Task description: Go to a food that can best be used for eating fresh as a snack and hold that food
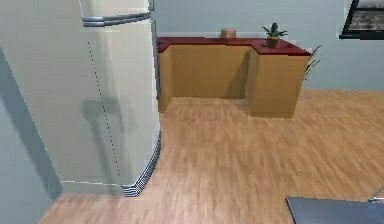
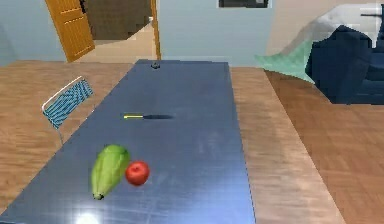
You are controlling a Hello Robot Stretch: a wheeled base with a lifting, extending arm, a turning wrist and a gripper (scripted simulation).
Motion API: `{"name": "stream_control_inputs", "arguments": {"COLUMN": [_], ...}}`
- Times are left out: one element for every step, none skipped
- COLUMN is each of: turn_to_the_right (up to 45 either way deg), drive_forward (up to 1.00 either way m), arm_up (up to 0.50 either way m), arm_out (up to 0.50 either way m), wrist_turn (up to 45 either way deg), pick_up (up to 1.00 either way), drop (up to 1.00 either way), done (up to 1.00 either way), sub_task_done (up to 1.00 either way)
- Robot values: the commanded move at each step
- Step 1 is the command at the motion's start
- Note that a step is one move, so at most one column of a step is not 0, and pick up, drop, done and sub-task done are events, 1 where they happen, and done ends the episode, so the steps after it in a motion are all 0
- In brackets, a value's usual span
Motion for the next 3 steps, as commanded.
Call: {"name": "stream_control_inputs", "arguments": {"turn_to_the_right": [-45.0, -39.0, 0.0], "drive_forward": [0.0, 0.0, 0.25], "arm_up": [0.0, 0.0, 0.0], "arm_out": [0.0, 0.0, 0.0], "wrist_turn": [0.0, 0.0, 0.0], "pick_up": [0.0, 0.0, 0.0], "drop": [0.0, 0.0, 0.0], "done": [0.0, 0.0, 0.0], "sub_task_done": [0.0, 0.0, 0.0]}}
